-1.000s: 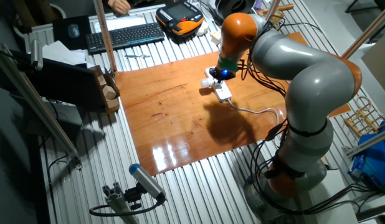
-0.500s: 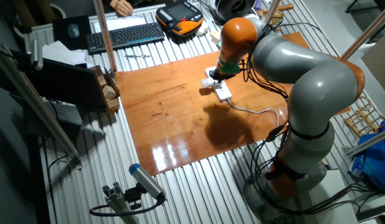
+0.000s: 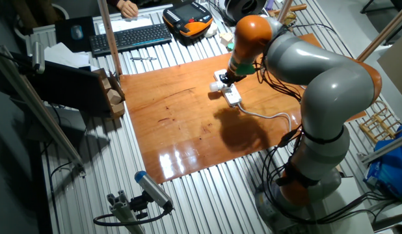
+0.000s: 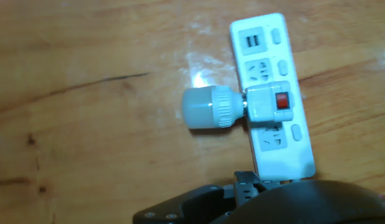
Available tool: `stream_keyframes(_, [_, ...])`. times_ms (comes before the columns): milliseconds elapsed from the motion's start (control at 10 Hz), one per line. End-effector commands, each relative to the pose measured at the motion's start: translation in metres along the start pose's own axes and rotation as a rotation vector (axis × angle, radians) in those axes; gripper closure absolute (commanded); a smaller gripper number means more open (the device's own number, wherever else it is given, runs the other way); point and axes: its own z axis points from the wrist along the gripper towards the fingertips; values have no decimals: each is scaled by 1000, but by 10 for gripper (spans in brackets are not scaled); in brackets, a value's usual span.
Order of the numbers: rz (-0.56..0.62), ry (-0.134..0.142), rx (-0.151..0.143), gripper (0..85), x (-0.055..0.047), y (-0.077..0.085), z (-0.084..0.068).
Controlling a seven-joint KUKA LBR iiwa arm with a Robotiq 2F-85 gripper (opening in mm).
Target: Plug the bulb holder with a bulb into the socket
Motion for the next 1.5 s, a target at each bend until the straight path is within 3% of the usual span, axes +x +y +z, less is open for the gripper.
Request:
stream_keyframes(0, [-167,30,4,850,4,0,-6])
stream_keyframes(100, [-177,41,17,850,12,-4,-15])
stream_keyframes(200, [-185,48,4,850,19,-11,-20])
stream_keyframes(400, [-180,49,20,850,26,-7,-26])
stream_keyframes(1100, [-171,-2,59,850,29,-4,-28])
stream_keyframes(1400, [-157,-5,85,850,31,-3,-32])
